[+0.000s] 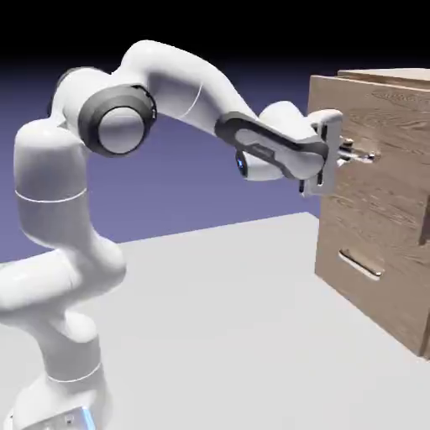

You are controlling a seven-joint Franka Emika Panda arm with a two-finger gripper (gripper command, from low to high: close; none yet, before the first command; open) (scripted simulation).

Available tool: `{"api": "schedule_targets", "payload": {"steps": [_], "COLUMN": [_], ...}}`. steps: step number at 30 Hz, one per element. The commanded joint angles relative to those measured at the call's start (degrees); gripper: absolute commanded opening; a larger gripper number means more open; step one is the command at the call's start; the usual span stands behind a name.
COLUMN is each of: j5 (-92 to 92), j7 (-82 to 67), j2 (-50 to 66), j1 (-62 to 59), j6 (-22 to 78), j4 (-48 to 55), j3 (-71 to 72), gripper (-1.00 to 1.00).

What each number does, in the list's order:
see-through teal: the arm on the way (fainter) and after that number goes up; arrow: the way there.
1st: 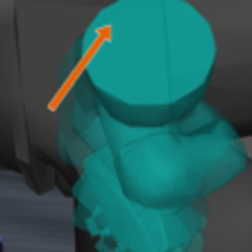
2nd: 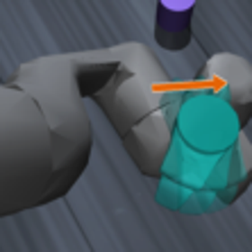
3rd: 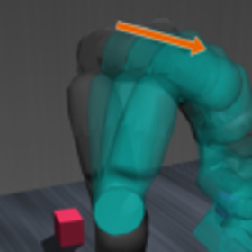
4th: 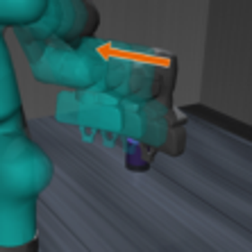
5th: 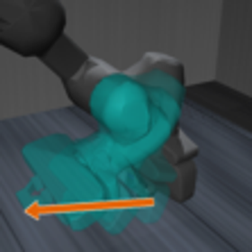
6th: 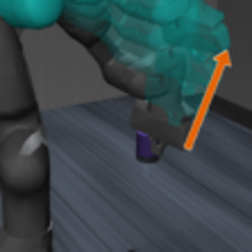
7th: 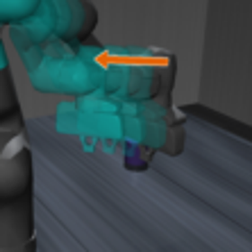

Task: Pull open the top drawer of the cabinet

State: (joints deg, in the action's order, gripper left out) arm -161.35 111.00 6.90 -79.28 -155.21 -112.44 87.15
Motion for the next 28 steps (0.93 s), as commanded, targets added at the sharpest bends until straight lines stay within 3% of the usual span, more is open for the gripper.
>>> {"api": "schedule_targets", "payload": {"steps": [1, 12, 24, 25, 28], "j5": [0.0, 4.13, 12.01, 12.01, 14.13], "j7": [0.05, -13.04, -29.83, -29.83, -32.2], "j2": [-0.05, 11.1, 32.84, 32.84, 36.99], "j1": [-2.1, -22.26, -43.13, -43.13, -46.48], "j6": [0.11, 4.72, 11.75, 11.75, 12.05], "j4": [-0.34, -8.75, -31.2, -31.2, -35.32], "j3": [2.07, 24.9, 47.77, 47.77, 51.11], "gripper": [-1.0, -1.0, -1.0, 1.0, 1.0]}}
